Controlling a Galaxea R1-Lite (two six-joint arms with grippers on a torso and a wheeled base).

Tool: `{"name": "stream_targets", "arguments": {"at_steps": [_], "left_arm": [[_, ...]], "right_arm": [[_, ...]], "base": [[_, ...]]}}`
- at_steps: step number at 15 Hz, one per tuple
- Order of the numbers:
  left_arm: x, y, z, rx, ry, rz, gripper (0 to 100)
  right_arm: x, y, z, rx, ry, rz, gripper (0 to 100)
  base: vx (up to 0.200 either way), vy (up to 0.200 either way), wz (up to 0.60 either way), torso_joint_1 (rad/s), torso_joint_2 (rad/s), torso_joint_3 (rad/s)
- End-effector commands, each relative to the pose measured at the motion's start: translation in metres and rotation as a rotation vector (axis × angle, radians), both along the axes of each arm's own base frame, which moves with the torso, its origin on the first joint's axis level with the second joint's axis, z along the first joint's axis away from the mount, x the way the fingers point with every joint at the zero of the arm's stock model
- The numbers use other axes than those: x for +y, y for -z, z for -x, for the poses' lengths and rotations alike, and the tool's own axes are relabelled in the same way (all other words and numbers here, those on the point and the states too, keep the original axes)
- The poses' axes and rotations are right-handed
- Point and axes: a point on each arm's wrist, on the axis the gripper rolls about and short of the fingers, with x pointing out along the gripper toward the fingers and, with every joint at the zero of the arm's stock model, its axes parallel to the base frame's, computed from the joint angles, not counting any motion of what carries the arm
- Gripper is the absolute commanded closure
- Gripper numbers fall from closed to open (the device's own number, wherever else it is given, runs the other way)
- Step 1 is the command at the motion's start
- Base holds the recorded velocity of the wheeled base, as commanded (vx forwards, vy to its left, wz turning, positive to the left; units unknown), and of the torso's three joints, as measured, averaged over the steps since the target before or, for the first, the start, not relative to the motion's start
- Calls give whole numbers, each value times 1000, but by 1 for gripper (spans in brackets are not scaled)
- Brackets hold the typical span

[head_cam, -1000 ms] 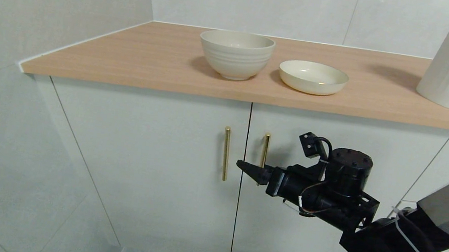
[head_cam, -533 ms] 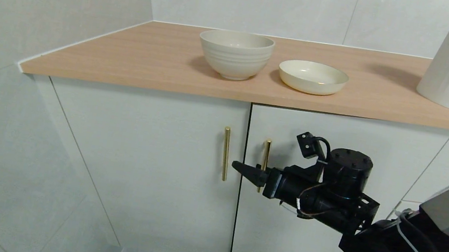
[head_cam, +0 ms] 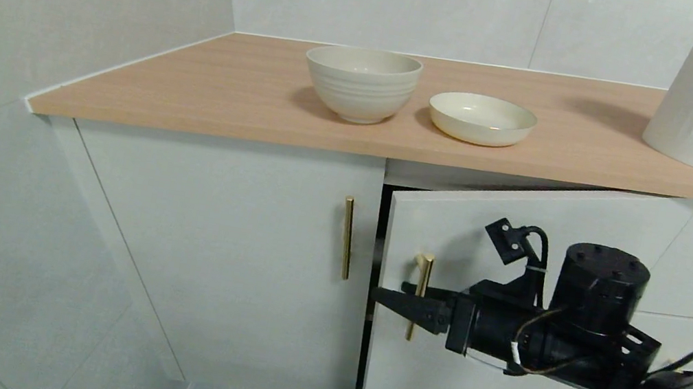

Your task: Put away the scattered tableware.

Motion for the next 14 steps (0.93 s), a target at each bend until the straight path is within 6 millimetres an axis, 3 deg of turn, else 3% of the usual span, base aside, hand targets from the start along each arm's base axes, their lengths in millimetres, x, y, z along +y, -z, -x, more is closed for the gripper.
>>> {"name": "stream_targets", "arguments": {"at_steps": [1, 5, 14], "left_arm": [[0, 0, 0, 0, -1, 0, 0], [0, 0, 0, 0, -1, 0, 0], [-2, -2, 0, -5, 77, -40, 0]], "right_arm": [[-18, -22, 29, -42, -42, -35, 0], [-30, -20, 46, -28, -53, -24, 0], [-35, -20, 52, -32, -53, -23, 0]], "base": [[0, 0, 0, 0, 0, 0], [0, 0, 0, 0, 0, 0], [0, 0, 0, 0, 0, 0]]}}
